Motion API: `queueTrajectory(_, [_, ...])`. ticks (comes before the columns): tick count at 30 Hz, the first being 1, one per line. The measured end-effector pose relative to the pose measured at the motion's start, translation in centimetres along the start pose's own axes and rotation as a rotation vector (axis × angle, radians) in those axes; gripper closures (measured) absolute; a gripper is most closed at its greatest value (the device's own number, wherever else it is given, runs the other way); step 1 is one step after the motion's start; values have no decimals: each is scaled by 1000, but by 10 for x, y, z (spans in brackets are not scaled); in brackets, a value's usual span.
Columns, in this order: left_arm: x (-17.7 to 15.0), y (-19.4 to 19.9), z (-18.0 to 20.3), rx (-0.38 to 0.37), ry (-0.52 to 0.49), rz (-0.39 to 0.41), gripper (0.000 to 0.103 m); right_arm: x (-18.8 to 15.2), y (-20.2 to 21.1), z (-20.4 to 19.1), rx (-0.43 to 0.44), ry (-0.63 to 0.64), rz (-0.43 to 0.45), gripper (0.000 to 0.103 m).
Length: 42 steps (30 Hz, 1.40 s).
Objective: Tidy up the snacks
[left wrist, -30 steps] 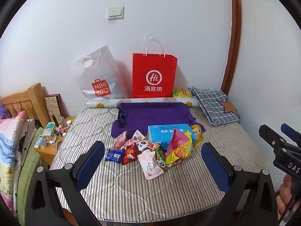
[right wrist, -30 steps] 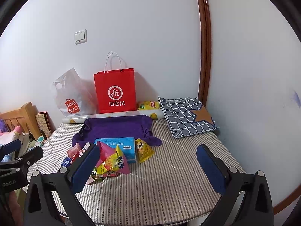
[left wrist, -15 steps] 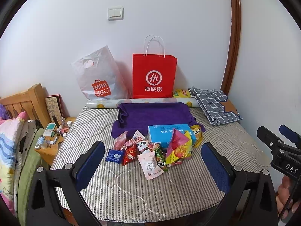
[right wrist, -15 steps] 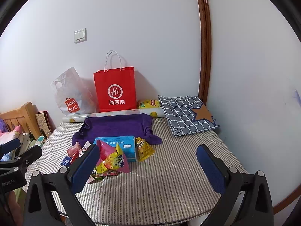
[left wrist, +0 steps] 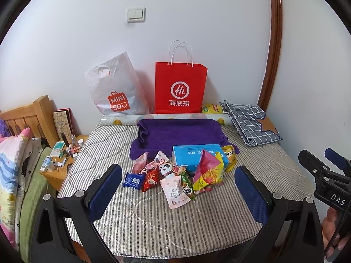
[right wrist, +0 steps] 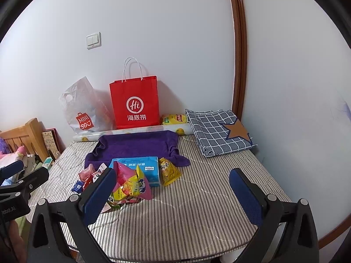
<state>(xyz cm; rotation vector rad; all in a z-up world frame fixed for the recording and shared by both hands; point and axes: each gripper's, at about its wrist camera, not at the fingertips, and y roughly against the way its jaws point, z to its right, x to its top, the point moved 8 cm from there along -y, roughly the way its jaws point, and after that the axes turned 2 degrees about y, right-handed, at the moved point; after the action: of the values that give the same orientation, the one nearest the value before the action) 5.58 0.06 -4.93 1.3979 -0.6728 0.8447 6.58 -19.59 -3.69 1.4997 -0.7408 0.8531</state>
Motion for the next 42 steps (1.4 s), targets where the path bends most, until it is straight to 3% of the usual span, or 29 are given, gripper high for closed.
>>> queueTrajectory(26, [-1,-2,1,0,5,-2,1,-1,1,-5,14,14,-3,0])
queueTrajectory(42, [-6,-50,-8,28,45,-78,0,-16,-47,0,35,-2,-79,0])
